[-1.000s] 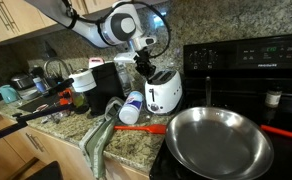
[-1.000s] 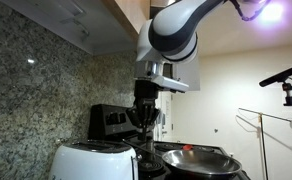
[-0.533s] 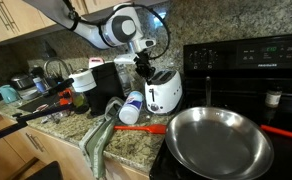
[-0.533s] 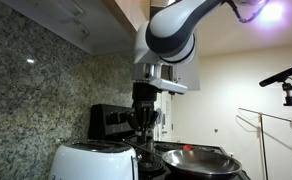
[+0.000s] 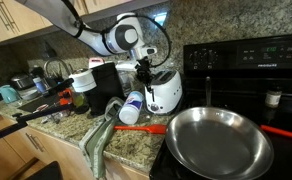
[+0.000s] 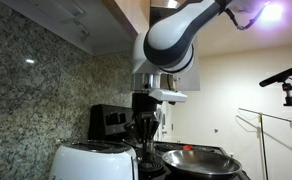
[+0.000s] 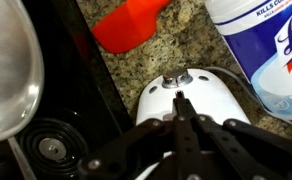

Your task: Push the lever of the white toaster machine down

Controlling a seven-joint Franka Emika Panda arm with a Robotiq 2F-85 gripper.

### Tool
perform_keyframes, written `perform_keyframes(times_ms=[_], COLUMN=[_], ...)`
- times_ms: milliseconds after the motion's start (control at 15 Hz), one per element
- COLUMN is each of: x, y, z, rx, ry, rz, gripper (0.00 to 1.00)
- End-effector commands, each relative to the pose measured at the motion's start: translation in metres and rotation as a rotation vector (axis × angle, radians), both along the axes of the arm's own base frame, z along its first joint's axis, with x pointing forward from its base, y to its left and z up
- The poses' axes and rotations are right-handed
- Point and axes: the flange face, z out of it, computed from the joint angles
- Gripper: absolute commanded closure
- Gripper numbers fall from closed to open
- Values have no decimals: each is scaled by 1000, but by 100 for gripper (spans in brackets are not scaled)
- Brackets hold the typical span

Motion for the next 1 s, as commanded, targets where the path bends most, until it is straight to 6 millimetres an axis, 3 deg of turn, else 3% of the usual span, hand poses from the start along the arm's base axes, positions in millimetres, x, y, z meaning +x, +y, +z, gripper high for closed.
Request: perform_keyframes(times_ms=[0, 467, 933], x=[9, 19, 38], y=[3, -2, -8], z=[-20, -33, -77], rx=[11, 26, 33], ry=[22, 49, 161], rz=[-6, -30, -75], gripper=[100, 100, 100])
